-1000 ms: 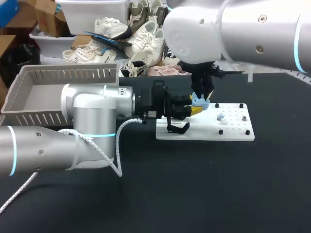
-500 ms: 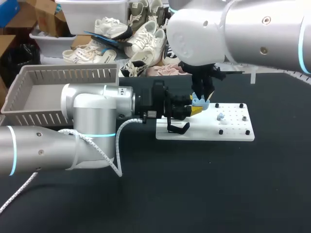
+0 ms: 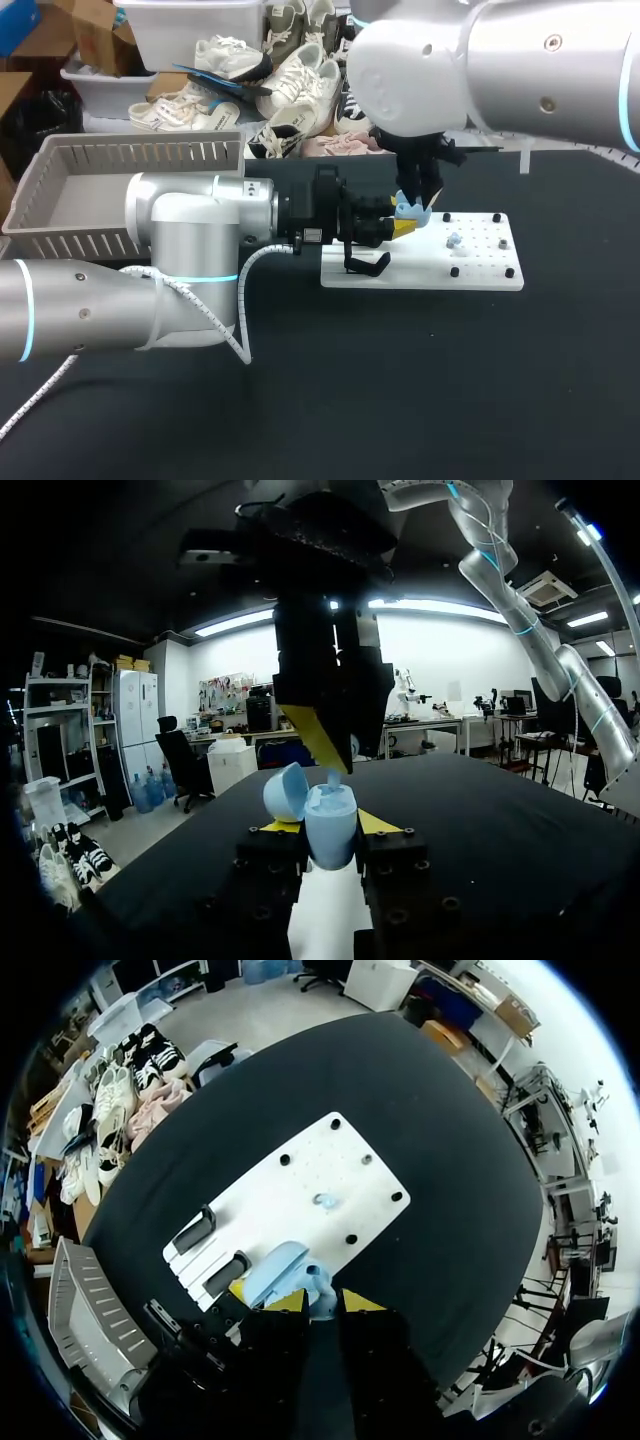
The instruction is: Pick up each earbud case from the left stands, insert the matching earbuds, close the lid, and place the case in the box.
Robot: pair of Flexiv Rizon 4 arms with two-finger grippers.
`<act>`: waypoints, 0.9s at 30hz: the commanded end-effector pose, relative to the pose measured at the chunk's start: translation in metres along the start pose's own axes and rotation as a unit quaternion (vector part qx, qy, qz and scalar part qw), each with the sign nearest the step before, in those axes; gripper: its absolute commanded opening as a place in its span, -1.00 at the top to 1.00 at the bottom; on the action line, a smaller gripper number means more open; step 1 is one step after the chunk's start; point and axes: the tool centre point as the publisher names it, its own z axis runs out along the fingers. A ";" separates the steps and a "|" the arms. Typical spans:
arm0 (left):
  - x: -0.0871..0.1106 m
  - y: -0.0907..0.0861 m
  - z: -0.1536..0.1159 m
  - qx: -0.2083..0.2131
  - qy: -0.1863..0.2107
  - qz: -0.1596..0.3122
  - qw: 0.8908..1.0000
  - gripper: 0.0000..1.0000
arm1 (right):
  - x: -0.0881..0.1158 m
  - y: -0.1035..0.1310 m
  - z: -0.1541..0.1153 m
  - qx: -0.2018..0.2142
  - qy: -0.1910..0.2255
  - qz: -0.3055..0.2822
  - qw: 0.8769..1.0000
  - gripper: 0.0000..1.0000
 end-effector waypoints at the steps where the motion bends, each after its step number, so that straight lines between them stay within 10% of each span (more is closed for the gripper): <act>1: 0.000 -0.002 0.000 -0.003 0.000 0.001 1.000 1.00 | 0.001 -0.001 0.002 -0.001 -0.001 0.000 1.000 1.00; 27: 0.000 -0.002 0.000 -0.003 0.000 0.001 1.000 1.00 | 0.000 0.007 0.000 0.000 -0.003 -0.005 1.000 1.00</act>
